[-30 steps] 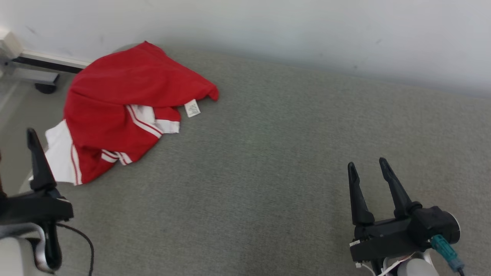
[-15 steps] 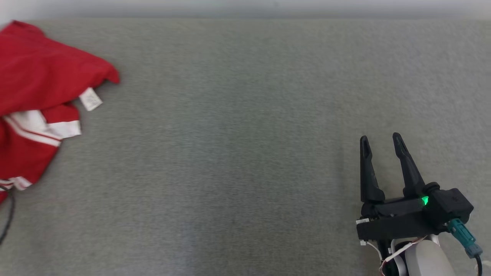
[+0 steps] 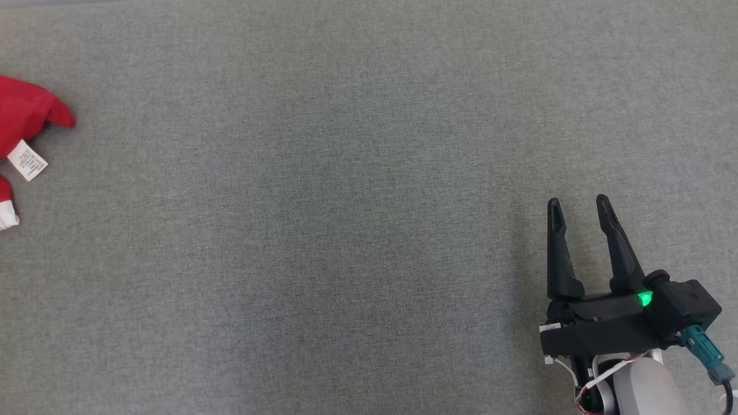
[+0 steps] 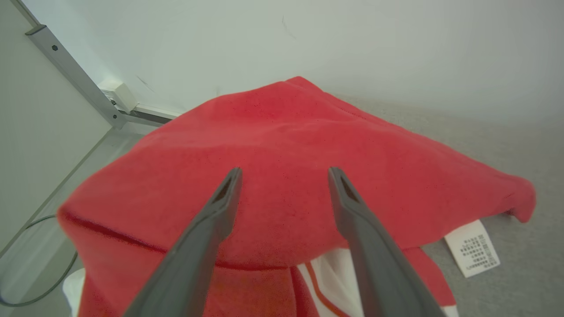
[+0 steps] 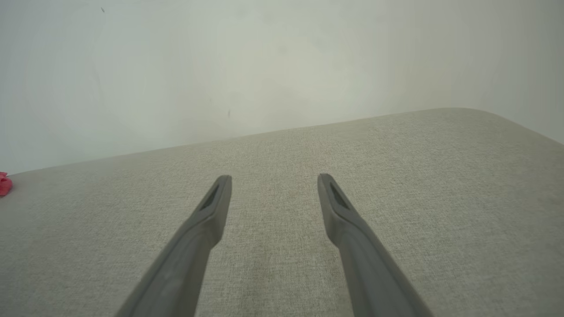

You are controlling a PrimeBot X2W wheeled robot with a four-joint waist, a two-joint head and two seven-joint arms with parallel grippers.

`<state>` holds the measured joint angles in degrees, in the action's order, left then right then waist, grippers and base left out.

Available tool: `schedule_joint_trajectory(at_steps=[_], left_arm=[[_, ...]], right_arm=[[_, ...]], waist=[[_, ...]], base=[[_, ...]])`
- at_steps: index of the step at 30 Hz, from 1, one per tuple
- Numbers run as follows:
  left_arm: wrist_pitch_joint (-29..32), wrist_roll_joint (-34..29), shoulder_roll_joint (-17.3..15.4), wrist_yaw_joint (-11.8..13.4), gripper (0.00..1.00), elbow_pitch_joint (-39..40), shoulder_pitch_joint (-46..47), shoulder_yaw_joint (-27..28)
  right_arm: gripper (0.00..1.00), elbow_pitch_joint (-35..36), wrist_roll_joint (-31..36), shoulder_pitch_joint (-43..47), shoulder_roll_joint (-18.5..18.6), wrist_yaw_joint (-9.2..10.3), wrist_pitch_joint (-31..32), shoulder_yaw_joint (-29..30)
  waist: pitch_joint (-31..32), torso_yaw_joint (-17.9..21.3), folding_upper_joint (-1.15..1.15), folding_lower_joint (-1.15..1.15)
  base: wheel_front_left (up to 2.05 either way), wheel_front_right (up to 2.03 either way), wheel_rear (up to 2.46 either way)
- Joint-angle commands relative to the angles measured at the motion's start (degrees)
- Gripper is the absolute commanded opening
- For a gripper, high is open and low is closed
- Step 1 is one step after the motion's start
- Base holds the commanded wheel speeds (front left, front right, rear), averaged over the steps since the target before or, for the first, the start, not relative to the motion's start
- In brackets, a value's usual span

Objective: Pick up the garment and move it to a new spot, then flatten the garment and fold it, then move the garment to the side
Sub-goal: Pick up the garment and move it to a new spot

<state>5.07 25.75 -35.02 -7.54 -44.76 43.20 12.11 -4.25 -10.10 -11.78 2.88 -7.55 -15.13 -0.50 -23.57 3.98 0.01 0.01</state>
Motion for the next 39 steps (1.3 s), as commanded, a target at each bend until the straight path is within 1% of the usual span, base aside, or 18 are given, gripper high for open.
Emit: schedule_joint_trajectory(at_steps=[1, 5, 10, 15, 21, 22, 23, 24, 28, 31, 32, 33, 39], left_arm=[[2.33, 0.48, -0.84, 0.10, 1.00, -1.28, -0.35, -0.70], [8.90, 0.71, -2.34, 0.10, 1.00, -3.36, 0.13, -3.14], [16.88, 1.29, -3.00, 0.10, 1.00, -5.20, 1.36, -6.06], [23.87, 1.43, -3.21, 0.27, 1.00, -6.84, 2.54, -7.66], [28.74, 1.53, -2.80, 0.75, 1.00, -7.10, 2.99, -9.10], [28.93, 1.55, -2.82, 0.92, 0.56, -6.92, 2.96, -9.16], [28.50, 1.11, -3.06, 0.85, 0.16, -6.48, 2.84, -9.44], [28.07, 0.81, -3.26, 0.95, 0.00, -6.13, 2.70, -9.63], [23.61, -0.28, -4.13, 1.23, 0.00, -4.41, 2.90, -9.94], [18.63, -0.72, -4.31, 1.18, 0.00, -2.86, 3.87, -10.23], [18.63, -0.72, -4.31, 1.18, 0.00, -2.86, 3.87, -10.23], [14.70, -1.16, -4.18, 0.94, 0.00, -1.82, 4.54, -10.55], [2.20, -1.53, -3.62, 0.59, 0.00, 0.71, 8.22, -10.70]], right_arm=[[1.00, -0.04, -0.45, 0.12, -0.01, 0.12, -0.07, 0.16], [1.00, -0.27, -0.22, 0.21, 0.00, 0.12, -0.07, 0.26], [1.00, -0.28, 0.17, 0.35, -0.02, 0.12, -0.07, 0.24], [1.00, -0.30, 0.53, 0.56, -0.01, 0.12, -0.07, 0.27], [1.00, -0.47, 0.88, 0.61, -0.01, 0.12, -0.07, 0.49], [1.00, -0.49, 0.93, 0.66, -0.01, 0.12, -0.07, 0.58], [1.00, -0.51, 1.00, 0.69, -0.01, 0.12, -0.07, 0.63], [1.00, -0.52, 1.08, 0.73, -0.01, 0.12, -0.07, 0.68], [1.00, -0.65, 1.27, 1.09, 0.00, 0.12, -0.07, 1.05], [1.00, -0.76, 1.65, 1.45, -0.01, 0.12, -0.07, 1.26], [1.00, -0.76, 1.65, 1.45, -0.01, 0.12, -0.07, 1.26], [1.00, -0.85, 1.89, 1.63, 0.00, 0.12, -0.07, 1.50], [1.00, -1.33, 2.25, 2.55, 0.00, 0.12, -0.07, 1.09]], waist=[[-0.04, 0.25, -0.01, -0.01], [0.45, 0.10, -0.01, -0.01], [0.94, -0.17, -0.01, -0.01], [1.11, -0.17, -0.01, -0.01], [1.21, 0.16, -0.01, -0.01], [1.23, 0.18, -0.01, -0.01], [1.24, 0.20, -0.01, -0.01], [1.27, 0.19, -0.01, -0.01], [1.85, -0.28, -0.01, -0.01], [2.68, -1.08, -0.01, -0.01], [2.68, -1.08, -0.01, -0.01], [3.35, -1.85, -0.01, -0.01], [5.96, -3.80, -0.01, -0.01]], base=[[0.00, 0.00, 0.00], [0.00, 0.00, 0.00], [0.00, 0.00, 0.00], [0.00, 0.00, 0.00], [0.00, 0.00, 0.00], [0.00, 0.00, 0.00], [0.00, 0.00, 0.00], [0.00, 0.00, 0.00], [0.00, 0.00, 0.00], [0.00, 0.00, 0.00], [0.00, 0.00, 0.00], [0.00, 0.00, 0.00], [0.00, 0.00, 0.00]])
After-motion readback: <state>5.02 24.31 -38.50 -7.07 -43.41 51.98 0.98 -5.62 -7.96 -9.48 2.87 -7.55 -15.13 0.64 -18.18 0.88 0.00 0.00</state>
